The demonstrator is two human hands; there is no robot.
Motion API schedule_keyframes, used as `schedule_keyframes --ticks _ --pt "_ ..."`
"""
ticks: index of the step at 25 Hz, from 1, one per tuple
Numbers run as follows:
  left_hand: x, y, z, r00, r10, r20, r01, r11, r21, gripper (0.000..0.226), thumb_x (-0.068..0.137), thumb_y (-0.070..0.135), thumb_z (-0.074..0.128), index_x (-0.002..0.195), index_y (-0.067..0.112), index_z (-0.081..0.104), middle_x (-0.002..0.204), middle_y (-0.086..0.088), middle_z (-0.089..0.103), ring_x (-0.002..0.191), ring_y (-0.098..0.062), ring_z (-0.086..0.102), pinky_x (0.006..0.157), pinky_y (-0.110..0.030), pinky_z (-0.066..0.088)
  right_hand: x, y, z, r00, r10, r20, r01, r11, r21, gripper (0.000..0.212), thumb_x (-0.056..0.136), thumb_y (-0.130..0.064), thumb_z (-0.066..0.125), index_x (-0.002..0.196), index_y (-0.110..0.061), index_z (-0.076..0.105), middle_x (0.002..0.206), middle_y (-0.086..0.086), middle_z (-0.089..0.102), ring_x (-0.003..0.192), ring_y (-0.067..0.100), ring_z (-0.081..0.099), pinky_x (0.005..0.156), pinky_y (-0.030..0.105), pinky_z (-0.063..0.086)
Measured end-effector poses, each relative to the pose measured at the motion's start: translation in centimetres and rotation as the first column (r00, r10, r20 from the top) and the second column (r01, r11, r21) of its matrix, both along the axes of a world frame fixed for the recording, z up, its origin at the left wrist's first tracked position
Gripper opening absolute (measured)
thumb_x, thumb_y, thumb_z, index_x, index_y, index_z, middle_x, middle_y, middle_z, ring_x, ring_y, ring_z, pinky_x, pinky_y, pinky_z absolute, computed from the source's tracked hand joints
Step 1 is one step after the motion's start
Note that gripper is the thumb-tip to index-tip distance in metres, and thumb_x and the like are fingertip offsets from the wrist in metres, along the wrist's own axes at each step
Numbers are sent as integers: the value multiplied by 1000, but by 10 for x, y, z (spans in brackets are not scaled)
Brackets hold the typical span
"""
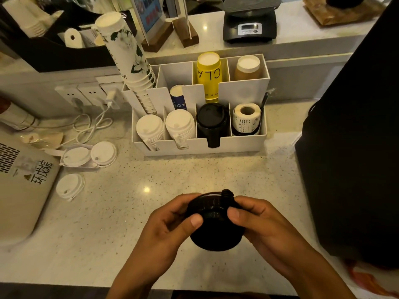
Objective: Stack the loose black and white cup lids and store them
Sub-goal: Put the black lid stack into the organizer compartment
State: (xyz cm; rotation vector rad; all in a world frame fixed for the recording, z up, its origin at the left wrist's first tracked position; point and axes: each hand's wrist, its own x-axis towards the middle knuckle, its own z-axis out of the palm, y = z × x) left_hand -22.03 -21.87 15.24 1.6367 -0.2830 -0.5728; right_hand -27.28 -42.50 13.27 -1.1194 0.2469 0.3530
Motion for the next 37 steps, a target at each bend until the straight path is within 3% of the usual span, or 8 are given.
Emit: schedule_keyframes --ticks 4,8,18,20,22,25,29,37 --pt "-1 -21 -8 951 97 293 -181 944 276 53 87 53 70 136 52 48 133 32 55 125 9 53 98 -6 44 13 9 -2 983 -166 -73 168 986 21 33 88 -39 67 114 -20 75 113 10 75 109 24 70 85 25 57" --pt "-2 -38 -19 948 -46 314 -87 913 399 111 65 70 77 154 45 15 141 48 25 133 23 28 96 7 27 24 17 -3 962 -246 -119 253 967 39 35 87 -38 68 114 -16 75 109 12 76 105 27 72 80 29 59" --pt "38 -51 -30 878 -68 473 -205 840 502 100 63 66 73 148 43 26 141 15 38 117 13 43 82 9 35 44 10 -16 959 -273 -78 280 954 105 30 95 -37 58 114 -21 75 112 9 75 108 24 71 86 33 59" --pt "51 -53 -33 889 -78 451 -199 822 534 112 62 63 80 151 42 16 145 12 41 122 2 45 90 1 36 55 7 -33 946 -317 -66 308 945 -113 37 91 -53 53 111 -30 75 112 -1 76 108 18 71 85 29 58" --pt "69 -54 -34 893 -83 443 -201 807 555 116 61 58 85 152 38 16 149 9 43 131 -11 47 99 -15 38 69 -1 -64 909 -412 -58 327 794 -512 41 95 -56 49 123 -31 65 129 -4 68 122 19 62 94 31 51" --pt "96 -57 -34 849 -126 514 -221 798 561 102 62 56 85 146 34 30 143 9 45 125 -10 47 92 -8 39 86 -16 -121 937 -331 -109 49 435 -899 68 98 -60 38 154 -22 29 163 9 28 150 32 23 117 45 29" --pt "132 -65 -29 828 -159 538 -219 791 572 97 66 49 87 145 34 34 141 4 42 115 -4 40 84 1 32 93 -26 -180 928 -262 -264 -241 117 -963 87 90 -73 12 159 -22 -6 166 16 -15 150 39 -18 122 58 -1" --pt "197 -90 -33 810 -184 557 -255 744 617 98 69 52 85 149 27 34 140 -5 47 125 -22 50 93 -24 47 83 -20 -206 949 -289 -128 -156 -74 -985 83 92 -67 10 159 -19 4 166 18 -3 152 40 -6 120 61 8"
